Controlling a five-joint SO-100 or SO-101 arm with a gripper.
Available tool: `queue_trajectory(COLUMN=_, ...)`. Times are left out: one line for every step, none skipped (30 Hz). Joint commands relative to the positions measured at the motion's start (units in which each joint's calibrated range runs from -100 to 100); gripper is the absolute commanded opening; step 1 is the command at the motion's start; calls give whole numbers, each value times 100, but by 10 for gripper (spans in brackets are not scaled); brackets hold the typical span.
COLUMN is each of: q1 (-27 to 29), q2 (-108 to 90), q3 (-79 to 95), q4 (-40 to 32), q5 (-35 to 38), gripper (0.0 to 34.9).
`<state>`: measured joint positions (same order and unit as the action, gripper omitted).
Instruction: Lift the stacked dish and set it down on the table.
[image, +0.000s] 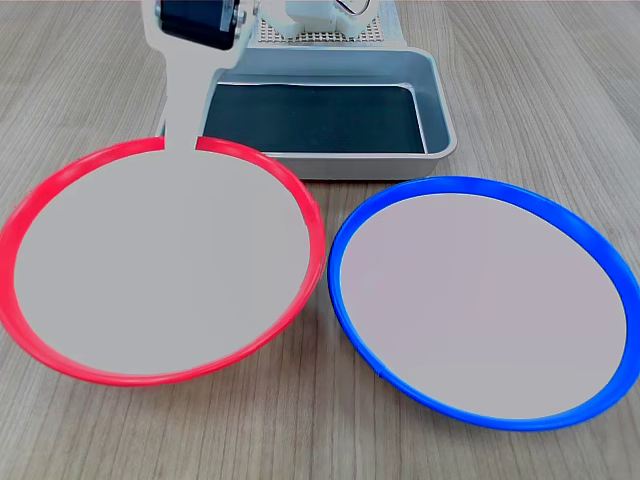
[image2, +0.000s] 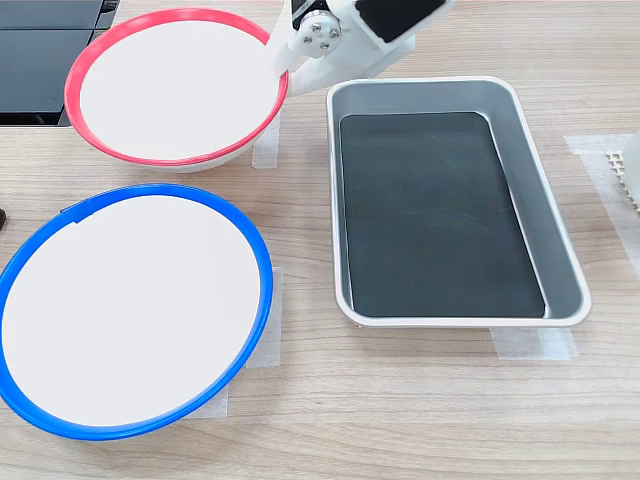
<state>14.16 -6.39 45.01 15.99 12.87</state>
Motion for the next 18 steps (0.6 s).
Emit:
queue_trajectory(q1=57, q2=132, q3=-172, q4=-142, q5=93, gripper=0)
queue_trajectory(q1=66, q2=192, q3=-209, q4=-134, q5=117, gripper=0)
queue_trajectory(q1=85, q2=268, q3=-245, q4=-134, q5=137, gripper=0)
queue_trajectory(q1=95, q2=320, q3=-272, q4=-134, q5=156, gripper=0)
queue_trajectory(q1=104, q2=362, q3=-291, q4=-134, q5=171, gripper=0)
queue_trajectory(q1=113, q2=388, q3=-300, q4=-134, q5=186, gripper=0)
queue_trajectory(q1=113, q2=413, q3=-309, q4=-134, q5=200, gripper=0)
queue_trajectory(q1=113, q2=430, q3=-309, q4=-142, q5=210, gripper=0)
queue_trajectory(q1=113, q2=430, q3=-318, q4=-142, q5=215, gripper=0)
queue_trajectory(q1=113, q2=439, q3=-318, q4=-142, q5=274, gripper=1)
queue_trajectory(q1=113, q2=439, q3=-336, q4=-101, q5=303, gripper=1)
queue_trajectory(q1=113, q2=430, q3=-373, q4=-10, q5=347, gripper=2)
queue_trajectory(q1=113, q2=405, q3=-409, q4=98, q5=391, gripper=16)
queue_trajectory(q1=123, q2=371, q3=-436, q4=205, q5=425, gripper=43)
queue_trajectory(q1=142, q2=311, q3=-454, q4=312, q5=454, gripper=56)
queue_trajectory(q1=161, q2=260, q3=-473, q4=395, q5=474, gripper=45)
queue_trajectory(q1=179, q2=183, q3=-473, q4=469, q5=484, gripper=32)
queue_trajectory(q1=198, q2=81, q3=-473, q4=576, q5=508, gripper=30)
